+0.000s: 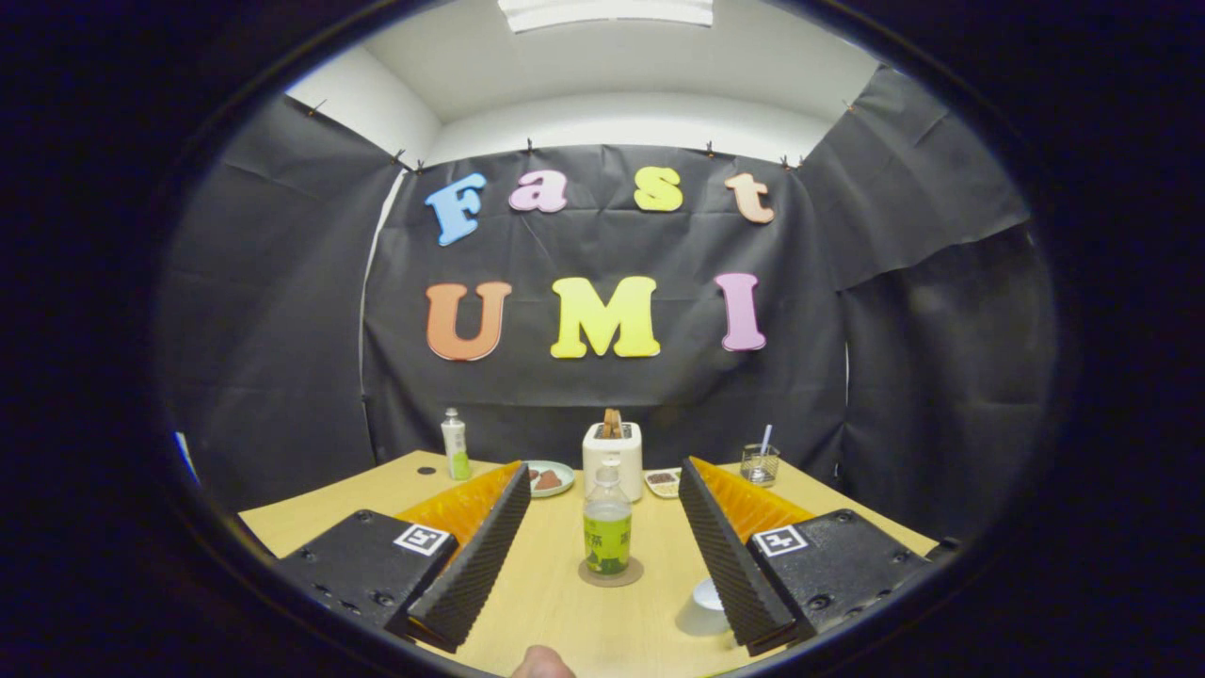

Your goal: Take the bottle from table, then pour the juice into the cup, finally place the bottle on the coaster

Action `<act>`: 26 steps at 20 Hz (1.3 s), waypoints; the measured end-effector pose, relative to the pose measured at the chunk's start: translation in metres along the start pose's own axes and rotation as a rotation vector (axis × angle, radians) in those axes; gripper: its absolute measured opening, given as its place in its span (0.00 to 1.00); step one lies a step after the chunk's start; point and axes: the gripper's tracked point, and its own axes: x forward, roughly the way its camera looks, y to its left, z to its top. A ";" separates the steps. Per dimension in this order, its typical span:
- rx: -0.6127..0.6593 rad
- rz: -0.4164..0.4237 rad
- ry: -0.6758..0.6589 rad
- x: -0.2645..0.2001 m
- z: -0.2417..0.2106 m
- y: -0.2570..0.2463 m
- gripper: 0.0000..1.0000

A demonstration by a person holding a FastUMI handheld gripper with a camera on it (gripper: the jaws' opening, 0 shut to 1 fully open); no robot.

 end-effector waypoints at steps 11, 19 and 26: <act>-0.008 0.044 -0.030 -0.056 -0.026 0.014 1.00; -0.016 0.042 -0.032 -0.062 -0.026 0.011 1.00; -0.004 0.037 -0.041 -0.061 -0.026 0.004 1.00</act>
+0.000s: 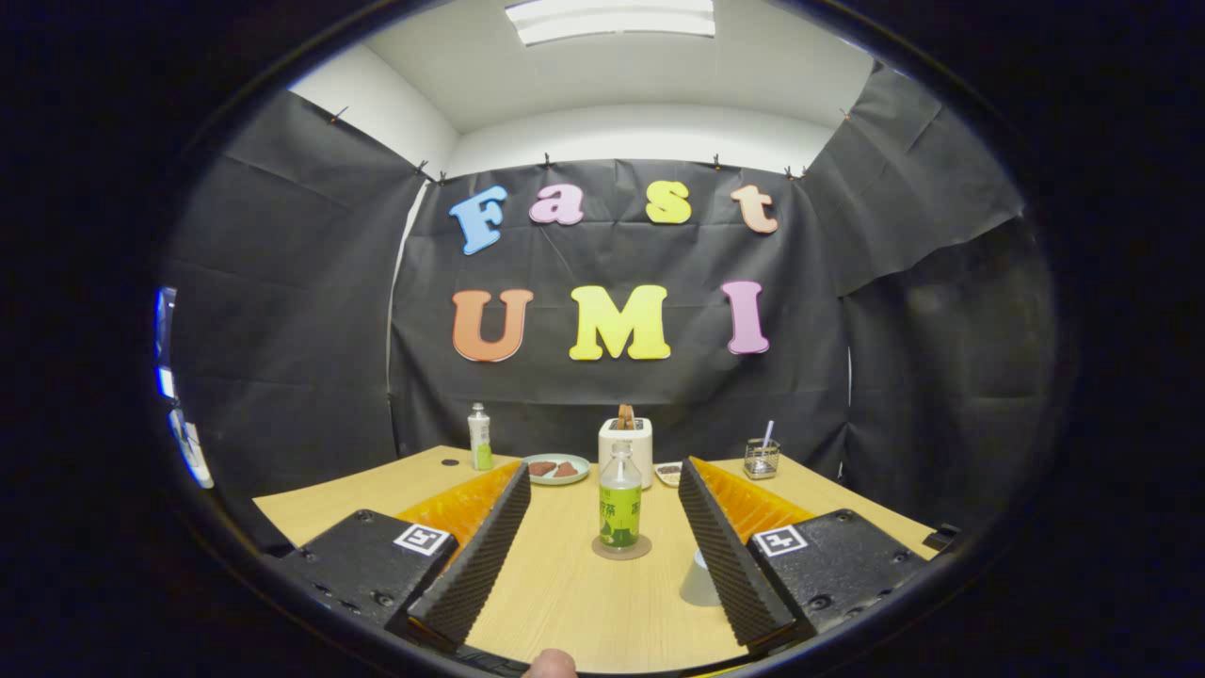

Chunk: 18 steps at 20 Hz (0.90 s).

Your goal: Take the bottle from table, then pour the juice into the cup, finally place the bottle on the coaster

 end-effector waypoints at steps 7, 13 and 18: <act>0.001 0.014 -0.031 0.001 0.008 0.000 1.00; 0.000 0.018 -0.027 0.001 0.005 0.000 1.00; -0.002 0.016 -0.021 0.001 0.004 0.000 1.00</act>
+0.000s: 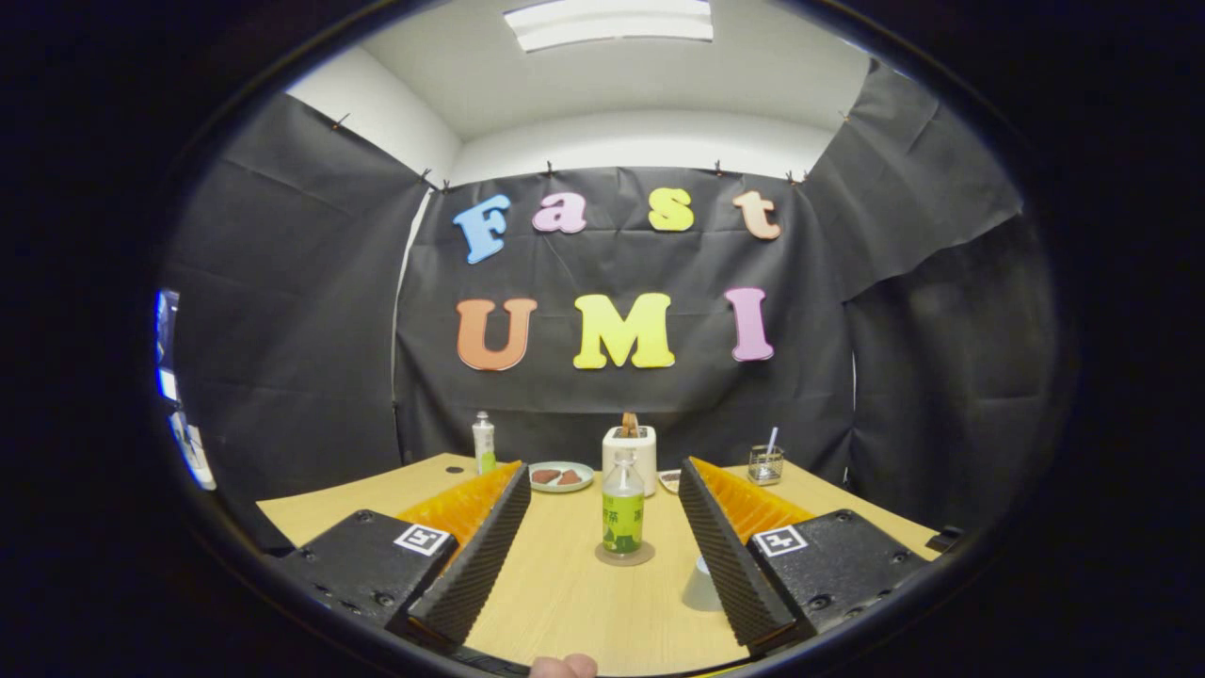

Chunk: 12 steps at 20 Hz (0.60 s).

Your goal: Take the bottle from table, then pour the juice into the cup, finally place the bottle on the coaster

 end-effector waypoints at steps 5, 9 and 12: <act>-0.003 0.004 -0.003 0.001 -0.001 -0.001 1.00; -0.011 0.013 0.000 0.002 0.000 0.001 1.00; -0.022 0.024 -0.003 0.002 0.002 0.004 1.00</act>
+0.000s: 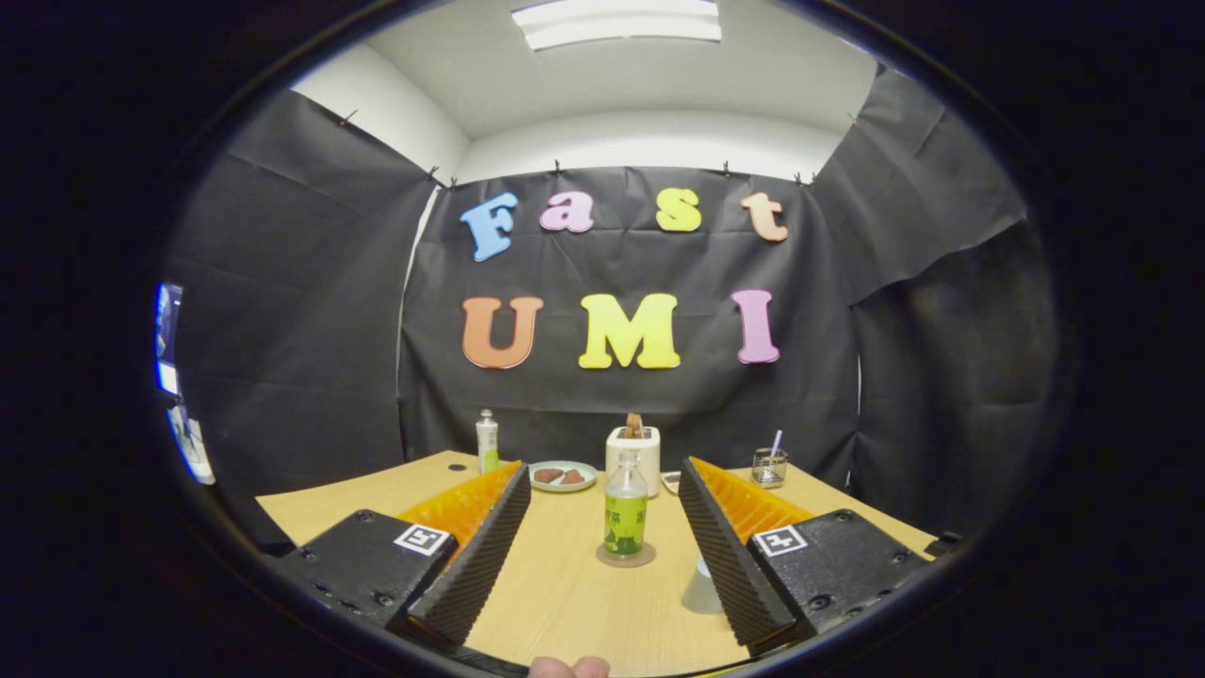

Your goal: Take the bottle from table, then pour the juice into the cup, finally place the bottle on the coaster

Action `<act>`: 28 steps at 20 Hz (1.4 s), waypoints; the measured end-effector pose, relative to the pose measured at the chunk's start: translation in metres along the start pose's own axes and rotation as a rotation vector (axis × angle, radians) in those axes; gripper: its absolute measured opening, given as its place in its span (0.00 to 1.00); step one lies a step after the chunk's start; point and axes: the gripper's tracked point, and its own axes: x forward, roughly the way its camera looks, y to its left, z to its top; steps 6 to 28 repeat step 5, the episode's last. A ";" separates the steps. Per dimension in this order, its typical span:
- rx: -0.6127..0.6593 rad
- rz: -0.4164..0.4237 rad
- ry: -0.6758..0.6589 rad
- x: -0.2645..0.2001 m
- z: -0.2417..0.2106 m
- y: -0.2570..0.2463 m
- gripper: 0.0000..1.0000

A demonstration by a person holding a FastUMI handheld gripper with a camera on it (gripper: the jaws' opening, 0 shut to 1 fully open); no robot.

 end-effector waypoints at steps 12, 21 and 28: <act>-0.003 0.020 0.004 -0.001 -0.001 0.003 1.00; -0.003 0.020 0.004 -0.001 -0.001 0.003 1.00; -0.003 0.020 0.004 -0.001 -0.001 0.003 1.00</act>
